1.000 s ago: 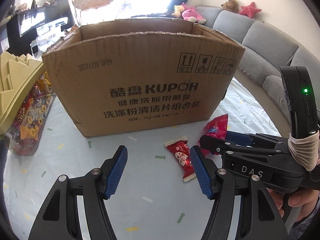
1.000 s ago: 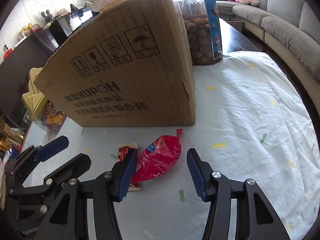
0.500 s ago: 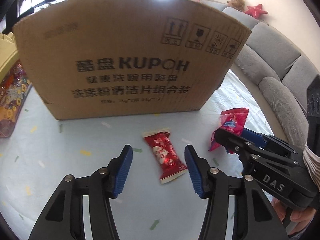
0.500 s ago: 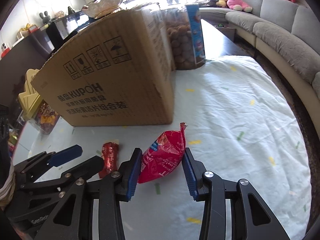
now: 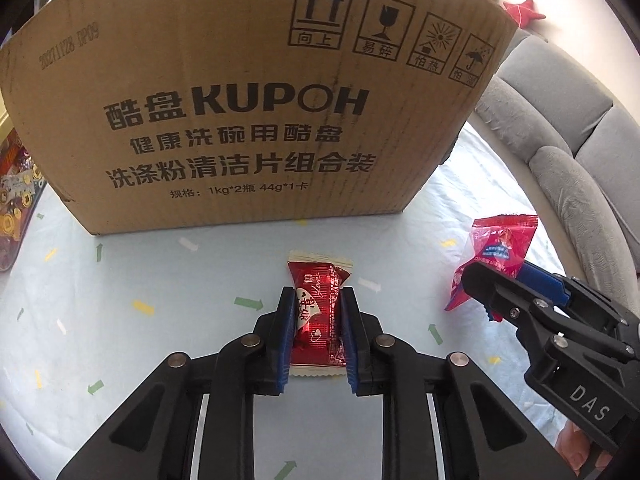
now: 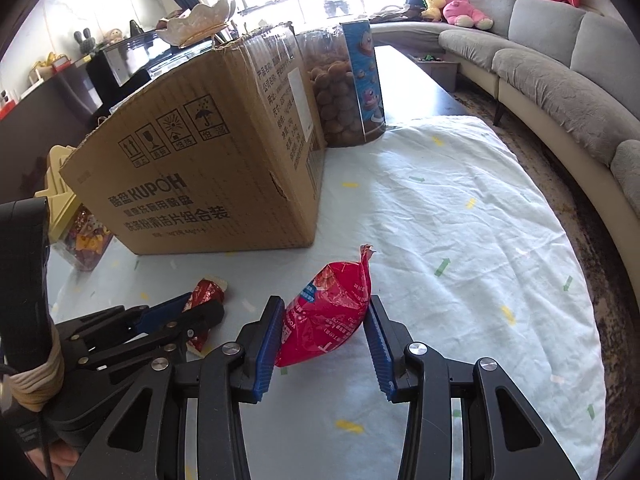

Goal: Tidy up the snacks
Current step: 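Grasp the red wrapped bar with left tool while right tool grasps the pink candy bag, then carry both items into the cardboard box and open both tools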

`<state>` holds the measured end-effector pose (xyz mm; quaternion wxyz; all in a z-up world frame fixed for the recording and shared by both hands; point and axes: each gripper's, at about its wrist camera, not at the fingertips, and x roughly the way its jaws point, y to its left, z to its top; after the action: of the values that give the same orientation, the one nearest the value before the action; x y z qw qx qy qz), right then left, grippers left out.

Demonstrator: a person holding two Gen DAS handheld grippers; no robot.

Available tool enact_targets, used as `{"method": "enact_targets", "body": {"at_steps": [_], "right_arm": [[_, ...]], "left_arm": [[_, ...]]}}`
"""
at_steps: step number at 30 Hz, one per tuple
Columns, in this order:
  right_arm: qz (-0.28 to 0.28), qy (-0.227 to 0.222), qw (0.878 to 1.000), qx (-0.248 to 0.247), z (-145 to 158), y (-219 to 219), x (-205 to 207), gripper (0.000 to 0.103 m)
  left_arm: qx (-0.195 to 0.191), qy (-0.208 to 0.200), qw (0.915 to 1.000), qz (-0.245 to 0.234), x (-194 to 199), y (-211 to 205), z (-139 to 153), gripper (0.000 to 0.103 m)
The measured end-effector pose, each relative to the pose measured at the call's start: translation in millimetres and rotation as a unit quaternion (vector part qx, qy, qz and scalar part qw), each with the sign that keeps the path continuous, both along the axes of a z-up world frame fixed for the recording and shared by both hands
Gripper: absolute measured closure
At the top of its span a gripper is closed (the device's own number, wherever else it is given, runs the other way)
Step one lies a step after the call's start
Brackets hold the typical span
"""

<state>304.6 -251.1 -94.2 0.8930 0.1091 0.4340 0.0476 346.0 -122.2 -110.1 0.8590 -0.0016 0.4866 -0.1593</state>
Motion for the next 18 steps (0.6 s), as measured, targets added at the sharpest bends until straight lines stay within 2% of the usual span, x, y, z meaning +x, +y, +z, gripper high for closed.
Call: {"method": "enact_targets", "body": {"at_steps": [9, 18], "right_arm": [[0.006, -0.014, 1.0, -0.003, 13.0, 6.3, -9.5, 0.061], [0.014, -0.046, 0.999, -0.01, 43.5, 18.8, -21.3, 0.061]], "left_arm": [[-0.02, -0.028, 0.9994, 0.001, -13.7, 16.8, 28.3, 0.081], [-0.042, -0.071, 0.9965, 0.005, -38.7, 44.3, 63.5, 0.081]]}}
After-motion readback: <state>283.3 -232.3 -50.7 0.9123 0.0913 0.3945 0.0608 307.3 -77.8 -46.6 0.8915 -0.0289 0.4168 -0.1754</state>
